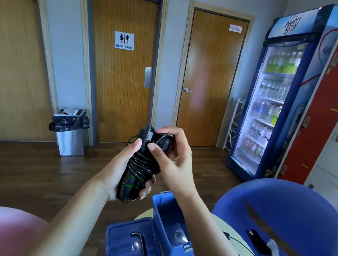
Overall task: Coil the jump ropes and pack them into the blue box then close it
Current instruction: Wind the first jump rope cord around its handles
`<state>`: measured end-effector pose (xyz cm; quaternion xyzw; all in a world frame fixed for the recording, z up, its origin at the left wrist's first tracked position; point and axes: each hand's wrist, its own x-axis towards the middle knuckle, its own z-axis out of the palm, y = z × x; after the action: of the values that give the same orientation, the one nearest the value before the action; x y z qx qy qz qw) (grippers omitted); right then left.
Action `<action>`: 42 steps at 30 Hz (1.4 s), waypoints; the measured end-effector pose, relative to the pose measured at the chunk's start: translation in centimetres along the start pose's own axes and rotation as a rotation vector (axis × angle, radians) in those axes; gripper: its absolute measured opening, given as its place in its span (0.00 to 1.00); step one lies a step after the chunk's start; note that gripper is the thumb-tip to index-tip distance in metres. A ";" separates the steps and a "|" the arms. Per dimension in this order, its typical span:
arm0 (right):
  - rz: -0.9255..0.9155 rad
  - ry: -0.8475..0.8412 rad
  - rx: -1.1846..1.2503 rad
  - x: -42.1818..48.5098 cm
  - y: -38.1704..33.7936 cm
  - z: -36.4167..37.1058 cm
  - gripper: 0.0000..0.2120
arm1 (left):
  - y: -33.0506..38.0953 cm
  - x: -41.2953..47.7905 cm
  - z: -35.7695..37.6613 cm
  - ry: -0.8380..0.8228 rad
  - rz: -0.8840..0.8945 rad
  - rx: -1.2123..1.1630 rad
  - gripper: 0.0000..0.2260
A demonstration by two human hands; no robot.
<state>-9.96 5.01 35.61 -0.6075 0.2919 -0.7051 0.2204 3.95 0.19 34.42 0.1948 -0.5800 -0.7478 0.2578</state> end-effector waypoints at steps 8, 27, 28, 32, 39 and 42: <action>-0.071 0.013 -0.061 -0.1 1.0 0.0 0.07 | -0.2 0.2 -0.1 -0.013 -0.016 -0.011 0.42; 0.106 0.331 0.222 -1.2 -0.2 2.1 0.13 | 1.3 0.2 -0.6 0.036 -0.019 0.036 0.37; 0.109 0.358 0.238 -1.2 -0.2 2.3 0.10 | 1.2 0.2 -0.7 0.040 -0.016 0.035 0.37; 0.061 0.341 0.113 -1.5 0.6 2.2 0.07 | 1.0 0.3 -0.9 0.057 -0.022 0.036 0.39; -0.099 0.279 -0.333 -1.1 1.0 1.9 0.07 | 1.1 0.2 -1.0 0.060 -0.015 0.035 0.39; -0.112 0.190 -0.416 -1.1 1.1 1.3 0.05 | 1.2 0.2 -1.0 0.057 -0.002 0.011 0.37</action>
<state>-8.51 4.71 34.17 -0.5861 0.4160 -0.6950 0.0225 4.58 -0.94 35.36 0.2179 -0.5764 -0.7390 0.2722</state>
